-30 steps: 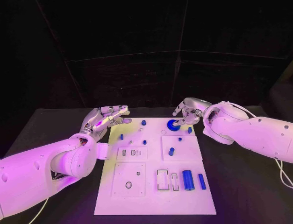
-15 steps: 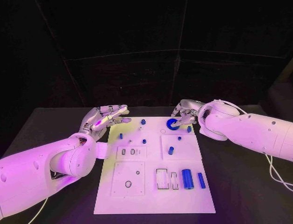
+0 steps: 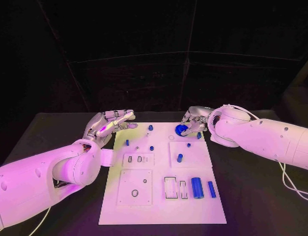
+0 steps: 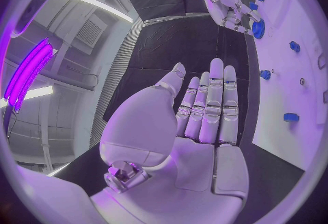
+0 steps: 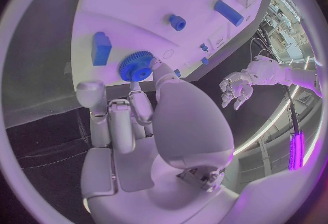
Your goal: Assemble the parts on the task board
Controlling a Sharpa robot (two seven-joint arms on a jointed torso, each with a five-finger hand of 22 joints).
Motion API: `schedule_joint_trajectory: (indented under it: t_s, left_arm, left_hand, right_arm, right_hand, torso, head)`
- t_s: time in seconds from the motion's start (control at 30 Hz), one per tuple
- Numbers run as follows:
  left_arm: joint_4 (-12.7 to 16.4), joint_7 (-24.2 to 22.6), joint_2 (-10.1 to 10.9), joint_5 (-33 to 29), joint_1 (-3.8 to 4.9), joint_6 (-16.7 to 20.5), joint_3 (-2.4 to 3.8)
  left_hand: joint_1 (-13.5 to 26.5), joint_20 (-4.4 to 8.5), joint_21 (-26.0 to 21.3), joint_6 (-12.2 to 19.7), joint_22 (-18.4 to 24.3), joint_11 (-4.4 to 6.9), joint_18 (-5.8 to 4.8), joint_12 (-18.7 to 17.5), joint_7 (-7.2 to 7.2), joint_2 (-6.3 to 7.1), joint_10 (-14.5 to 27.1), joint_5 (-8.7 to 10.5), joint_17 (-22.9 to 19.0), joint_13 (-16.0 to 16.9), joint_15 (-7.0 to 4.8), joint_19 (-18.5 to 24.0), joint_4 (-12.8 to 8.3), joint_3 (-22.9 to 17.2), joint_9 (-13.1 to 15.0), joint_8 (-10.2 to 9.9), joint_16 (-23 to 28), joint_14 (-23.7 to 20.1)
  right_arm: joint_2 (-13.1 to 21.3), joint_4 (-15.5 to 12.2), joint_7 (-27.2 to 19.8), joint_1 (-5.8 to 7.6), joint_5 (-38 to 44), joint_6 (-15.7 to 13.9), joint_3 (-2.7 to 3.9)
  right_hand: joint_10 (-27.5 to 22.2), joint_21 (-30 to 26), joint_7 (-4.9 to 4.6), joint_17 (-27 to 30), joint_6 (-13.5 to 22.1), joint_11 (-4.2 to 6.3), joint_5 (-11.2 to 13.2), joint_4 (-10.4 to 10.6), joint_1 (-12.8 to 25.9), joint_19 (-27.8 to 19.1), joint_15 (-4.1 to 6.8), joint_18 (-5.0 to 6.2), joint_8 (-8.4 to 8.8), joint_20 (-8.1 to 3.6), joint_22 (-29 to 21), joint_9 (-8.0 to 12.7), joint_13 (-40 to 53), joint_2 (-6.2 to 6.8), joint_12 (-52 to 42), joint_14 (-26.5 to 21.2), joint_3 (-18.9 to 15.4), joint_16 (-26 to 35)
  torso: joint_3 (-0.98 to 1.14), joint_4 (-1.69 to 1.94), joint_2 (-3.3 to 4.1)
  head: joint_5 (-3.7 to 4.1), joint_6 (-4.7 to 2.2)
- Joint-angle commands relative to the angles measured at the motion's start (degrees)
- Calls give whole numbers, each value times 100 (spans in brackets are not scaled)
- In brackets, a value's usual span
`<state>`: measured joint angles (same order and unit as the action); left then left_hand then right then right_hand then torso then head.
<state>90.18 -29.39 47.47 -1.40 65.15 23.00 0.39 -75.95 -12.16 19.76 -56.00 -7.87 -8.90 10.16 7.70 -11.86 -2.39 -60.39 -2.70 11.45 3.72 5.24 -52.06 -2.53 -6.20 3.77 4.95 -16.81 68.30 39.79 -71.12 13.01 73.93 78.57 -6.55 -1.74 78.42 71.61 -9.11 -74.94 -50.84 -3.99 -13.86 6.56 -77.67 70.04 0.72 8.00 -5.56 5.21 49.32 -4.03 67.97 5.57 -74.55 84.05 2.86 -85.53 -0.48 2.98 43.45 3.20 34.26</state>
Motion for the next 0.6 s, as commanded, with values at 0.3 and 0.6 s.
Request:
schedule_joint_trajectory:
  t_s: [0.3, 0.6]
  left_arm:
    - [-16, -41, -23, 1, 8, -69, 4]
    - [-26, -40, -30, 1, 8, -76, 4]
  left_hand:
    - [35, 15, -31, -10, 7, 22, 38, -21, -15, -13, 11, -24, 8, 5, -1, -34, -2, -33, -2, -36, 24, 21]
    - [35, 15, -31, -10, 7, 22, 38, -21, -15, -13, 11, -24, 8, 5, -1, -34, -2, -33, -2, -36, 24, 21]
  right_arm:
    - [-39, 26, 13, 11, 90, 80, 2]
    - [-100, 37, 189, 9, 579, -28, 2]
  right_hand:
    - [126, 44, 25, -526, -139, 25, -7, -52, -144, 3, -14, -43, -135, 37, 30, -20, 226, -178, -190, 412, 35, -51]
    - [403, 137, 77, -678, -459, 70, 544, -169, -291, 83, 21, -67, -291, 7, 170, -33, 753, -469, -554, 439, 286, -122]
  torso:
    - [2, 6, 4]
    - [3, -1, -1]
  head:
    - [20, 28]
    - [16, 45]
